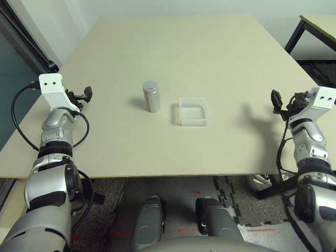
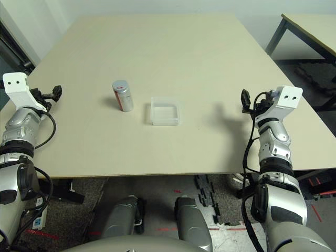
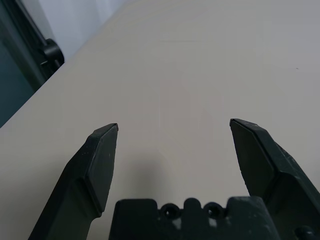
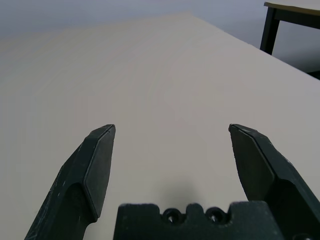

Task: Pour the medicine from the bottle into the box.

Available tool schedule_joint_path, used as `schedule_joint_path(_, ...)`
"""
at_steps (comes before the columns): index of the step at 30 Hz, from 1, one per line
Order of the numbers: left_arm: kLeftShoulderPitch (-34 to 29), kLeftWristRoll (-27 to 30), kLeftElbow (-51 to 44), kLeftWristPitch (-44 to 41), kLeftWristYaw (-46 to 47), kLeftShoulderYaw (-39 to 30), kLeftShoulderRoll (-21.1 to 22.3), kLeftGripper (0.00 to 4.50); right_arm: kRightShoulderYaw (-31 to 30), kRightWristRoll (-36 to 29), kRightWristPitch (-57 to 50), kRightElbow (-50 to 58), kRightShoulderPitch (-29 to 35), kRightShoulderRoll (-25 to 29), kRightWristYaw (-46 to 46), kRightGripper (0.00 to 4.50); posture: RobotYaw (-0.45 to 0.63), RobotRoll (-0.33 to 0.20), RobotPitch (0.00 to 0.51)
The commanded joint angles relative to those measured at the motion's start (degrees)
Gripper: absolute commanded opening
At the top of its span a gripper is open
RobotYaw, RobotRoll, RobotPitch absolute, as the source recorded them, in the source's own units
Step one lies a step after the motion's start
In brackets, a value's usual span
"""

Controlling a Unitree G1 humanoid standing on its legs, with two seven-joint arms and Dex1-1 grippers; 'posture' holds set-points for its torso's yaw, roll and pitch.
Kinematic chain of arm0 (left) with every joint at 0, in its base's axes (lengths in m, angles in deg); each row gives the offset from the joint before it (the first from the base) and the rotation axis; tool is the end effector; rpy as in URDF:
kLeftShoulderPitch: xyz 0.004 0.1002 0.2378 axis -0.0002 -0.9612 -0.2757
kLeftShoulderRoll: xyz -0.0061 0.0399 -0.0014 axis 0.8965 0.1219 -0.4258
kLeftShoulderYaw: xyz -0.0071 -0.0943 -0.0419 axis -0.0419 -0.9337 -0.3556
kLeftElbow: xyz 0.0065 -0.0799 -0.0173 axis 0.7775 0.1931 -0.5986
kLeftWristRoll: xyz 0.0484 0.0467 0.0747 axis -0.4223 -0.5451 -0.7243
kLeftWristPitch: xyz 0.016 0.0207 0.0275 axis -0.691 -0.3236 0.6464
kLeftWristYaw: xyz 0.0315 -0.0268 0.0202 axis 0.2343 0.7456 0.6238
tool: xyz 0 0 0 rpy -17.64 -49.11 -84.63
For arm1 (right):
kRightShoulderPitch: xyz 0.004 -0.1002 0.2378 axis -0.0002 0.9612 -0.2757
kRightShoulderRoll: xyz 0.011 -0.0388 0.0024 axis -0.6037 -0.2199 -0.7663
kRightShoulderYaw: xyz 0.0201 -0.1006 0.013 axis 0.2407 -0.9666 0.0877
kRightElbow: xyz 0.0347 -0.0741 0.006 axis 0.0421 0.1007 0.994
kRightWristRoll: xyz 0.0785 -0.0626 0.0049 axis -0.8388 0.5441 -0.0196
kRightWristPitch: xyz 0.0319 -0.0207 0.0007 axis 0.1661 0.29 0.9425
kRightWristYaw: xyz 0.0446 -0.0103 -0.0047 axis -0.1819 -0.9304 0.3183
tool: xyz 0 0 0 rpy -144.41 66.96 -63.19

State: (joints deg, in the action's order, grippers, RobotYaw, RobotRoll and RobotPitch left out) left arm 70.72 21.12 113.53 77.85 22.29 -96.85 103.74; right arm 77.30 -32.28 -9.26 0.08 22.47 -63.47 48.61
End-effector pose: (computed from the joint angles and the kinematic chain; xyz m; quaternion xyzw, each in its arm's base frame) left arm 0.2994 0.3315 0.1249 0.0069 0.0225 0.0919 0.9955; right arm 0.2742 -0.3049 0.0784 0.0568 -0.0552 -0.0575 0.9952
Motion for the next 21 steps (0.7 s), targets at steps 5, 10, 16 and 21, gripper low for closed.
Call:
schedule_joint_path(5, 1.63, -1.13, 0.24, -0.67, -2.43, 1.38, 1.01, 4.48, -0.23, -0.09, -1.44, 3.44, 1.14, -0.11, 0.12, 4.50, 0.08, 0.000, 0.106)
schedule_joint_path(10, 0.71, -0.03, -7.58, -4.77, -8.34, 2.76, 1.73, 4.48, -1.71, 0.15, -4.50, 6.23, 0.72, 2.40, -3.83, 4.50, 0.11, 0.000, 0.109)
schedule_joint_path(16, -5.97, 3.60, -28.72, -16.75, -15.50, 4.74, 1.73, 4.48, -4.53, -1.24, -13.35, 16.60, 2.38, 5.76, -10.45, 4.50, 0.10, 0.000, 0.119)
schedule_joint_path(21, -12.11, 7.72, -43.65, -26.31, -21.81, 7.29, 1.52, 4.48, -8.02, -2.46, -23.01, 28.31, 5.64, 8.74, -16.27, 4.50, 0.10, 0.000, 0.115)
